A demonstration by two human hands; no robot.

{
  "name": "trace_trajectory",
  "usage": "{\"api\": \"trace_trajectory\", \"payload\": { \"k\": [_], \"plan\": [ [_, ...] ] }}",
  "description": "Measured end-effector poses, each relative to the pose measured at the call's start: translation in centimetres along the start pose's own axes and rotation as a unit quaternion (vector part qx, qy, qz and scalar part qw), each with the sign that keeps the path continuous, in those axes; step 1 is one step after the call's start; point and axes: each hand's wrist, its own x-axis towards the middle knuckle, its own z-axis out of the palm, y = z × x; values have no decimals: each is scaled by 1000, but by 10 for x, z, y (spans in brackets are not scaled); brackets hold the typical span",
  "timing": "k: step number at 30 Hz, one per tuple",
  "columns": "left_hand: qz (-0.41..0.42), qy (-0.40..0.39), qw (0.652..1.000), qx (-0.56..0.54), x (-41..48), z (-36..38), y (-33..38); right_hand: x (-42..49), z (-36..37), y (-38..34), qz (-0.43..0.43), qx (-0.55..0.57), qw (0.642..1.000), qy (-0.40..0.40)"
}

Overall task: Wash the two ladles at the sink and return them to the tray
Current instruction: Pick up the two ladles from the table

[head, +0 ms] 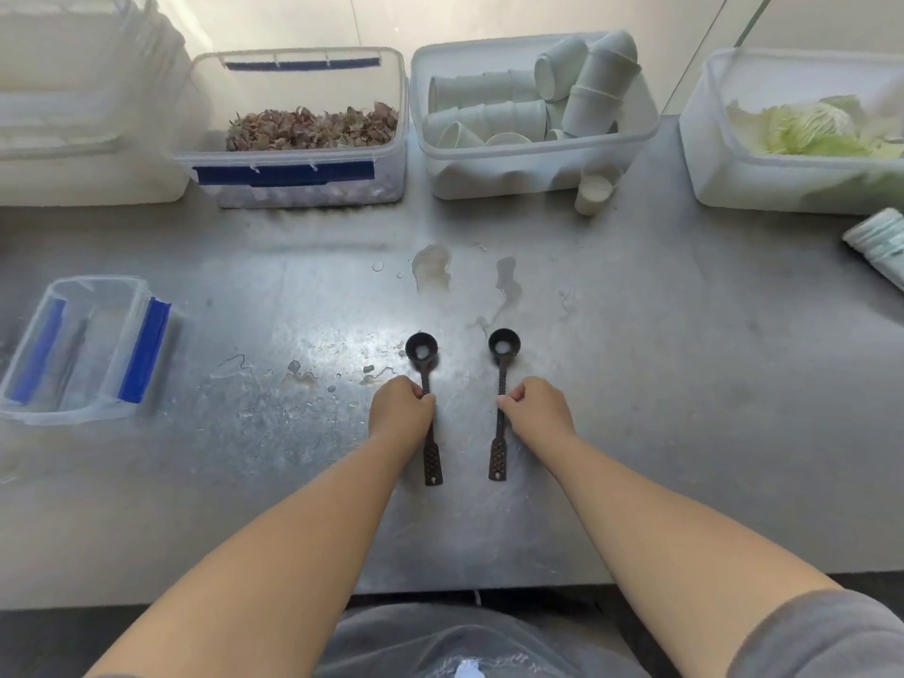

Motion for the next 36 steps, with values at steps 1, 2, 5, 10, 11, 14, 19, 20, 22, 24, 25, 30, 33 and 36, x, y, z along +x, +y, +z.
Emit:
{"api": "trace_trajectory", "payload": {
  "k": [1, 2, 5, 10, 11, 14, 19, 20, 22, 24, 25, 30, 33, 36],
  "plan": [
    [3, 3, 1000, 0, 0, 0, 0, 1, 0, 0, -3, -1, 1000, -1],
    [7, 3, 1000, 3, 1, 1, 0, 2, 0, 0, -6, -3, 1000, -2],
    [18, 1, 1000, 20, 1, 2, -2, 6, 2, 1, -6, -4, 1000, -4],
    [-25, -10, 999, -30, 1, 2, -1, 12, 3, 6, -4, 18, 1000, -22],
    [-30, -18, 998, -43, 1, 1, -1, 14, 2, 7, -6, 28, 999, -29],
    [-37, -35, 995, -83, 2, -4, -1, 16, -6, 11, -14, 62, 996, -55],
    [-25, -49, 982, -179, 0, -17, 5, 11, -30, 7, -46, 103, 990, -80],
    [-14, -48, 979, -195, -2, -21, 7, 9, -36, 4, -50, 118, 988, -84],
    [9, -51, 972, -230, -7, -30, 15, 4, -47, -3, -63, 148, 983, -90],
    [26, -53, 964, -260, -13, -40, 24, -1, -59, -14, -79, 182, 976, -92],
    [34, -53, 960, -271, -16, -44, 28, -3, -66, -19, -88, 198, 972, -89],
    [81, -38, 942, -324, -31, -66, 49, -19, -98, -49, -152, 227, 960, -67],
    [112, -10, 930, -349, -39, -81, 62, -33, -110, -65, -185, 224, 956, -48],
    [138, 12, 916, -377, -49, -95, 76, -48, -119, -80, -204, 251, 945, -40]
  ]
}}
